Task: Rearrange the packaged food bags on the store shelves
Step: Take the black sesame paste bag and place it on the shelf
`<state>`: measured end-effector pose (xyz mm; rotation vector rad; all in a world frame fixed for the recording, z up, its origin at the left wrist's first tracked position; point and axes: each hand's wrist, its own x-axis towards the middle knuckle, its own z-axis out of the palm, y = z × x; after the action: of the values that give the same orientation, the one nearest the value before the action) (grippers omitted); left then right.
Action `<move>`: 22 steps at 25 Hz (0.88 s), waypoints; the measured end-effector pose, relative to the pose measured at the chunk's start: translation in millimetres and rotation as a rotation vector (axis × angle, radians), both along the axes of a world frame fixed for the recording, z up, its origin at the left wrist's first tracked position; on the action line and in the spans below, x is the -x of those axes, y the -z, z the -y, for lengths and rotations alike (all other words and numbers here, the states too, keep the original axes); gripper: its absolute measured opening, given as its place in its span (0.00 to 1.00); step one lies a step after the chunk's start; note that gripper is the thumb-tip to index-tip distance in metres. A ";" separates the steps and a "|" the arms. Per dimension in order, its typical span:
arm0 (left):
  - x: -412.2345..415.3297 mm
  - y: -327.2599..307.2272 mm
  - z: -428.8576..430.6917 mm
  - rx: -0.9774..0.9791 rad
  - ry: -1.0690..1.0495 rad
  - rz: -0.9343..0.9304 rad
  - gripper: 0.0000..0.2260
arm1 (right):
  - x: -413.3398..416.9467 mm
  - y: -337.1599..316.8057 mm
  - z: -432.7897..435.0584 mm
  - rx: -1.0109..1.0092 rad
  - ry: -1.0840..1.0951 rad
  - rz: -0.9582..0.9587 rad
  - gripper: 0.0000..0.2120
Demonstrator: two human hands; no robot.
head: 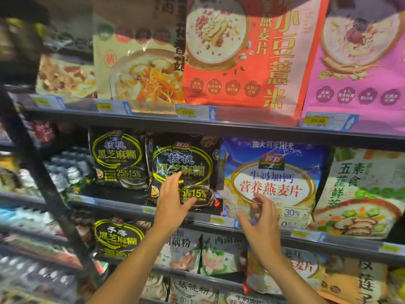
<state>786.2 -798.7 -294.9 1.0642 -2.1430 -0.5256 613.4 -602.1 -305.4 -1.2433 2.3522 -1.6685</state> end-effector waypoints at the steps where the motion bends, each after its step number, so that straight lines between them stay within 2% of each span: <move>1: -10.6 1.0 8.9 -0.017 -0.027 -0.006 0.42 | -8.2 1.5 10.7 -0.020 -0.056 -0.005 0.30; 6: -50.2 6.2 55.9 -0.131 -0.104 -0.008 0.48 | -37.9 8.9 67.9 -0.166 -0.225 -0.044 0.38; 12: -71.0 12.6 125.9 -0.425 -0.068 0.133 0.56 | -56.2 3.1 132.4 -0.296 -0.118 0.064 0.47; 14: -70.4 16.6 143.0 -0.506 -0.009 0.164 0.53 | -57.2 0.7 144.1 -0.361 -0.059 0.094 0.48; 17: -67.4 20.0 164.3 -0.567 0.086 0.155 0.39 | -59.5 3.5 159.2 -0.394 0.023 0.150 0.46; 18: -66.8 20.5 169.6 -0.594 0.118 0.153 0.38 | -60.3 4.3 162.2 -0.390 0.051 0.165 0.45; 21: -64.5 27.9 187.0 -0.662 0.181 0.130 0.46 | -58.6 6.5 168.5 -0.386 0.123 0.232 0.36; 22: -63.3 30.8 190.8 -0.677 0.207 0.105 0.45 | -58.7 5.0 169.5 -0.356 0.130 0.280 0.35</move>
<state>849.5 -989.5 -325.7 1.2341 -2.2294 -1.3893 672.1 -771.6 -310.3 -0.7593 2.4478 -1.2698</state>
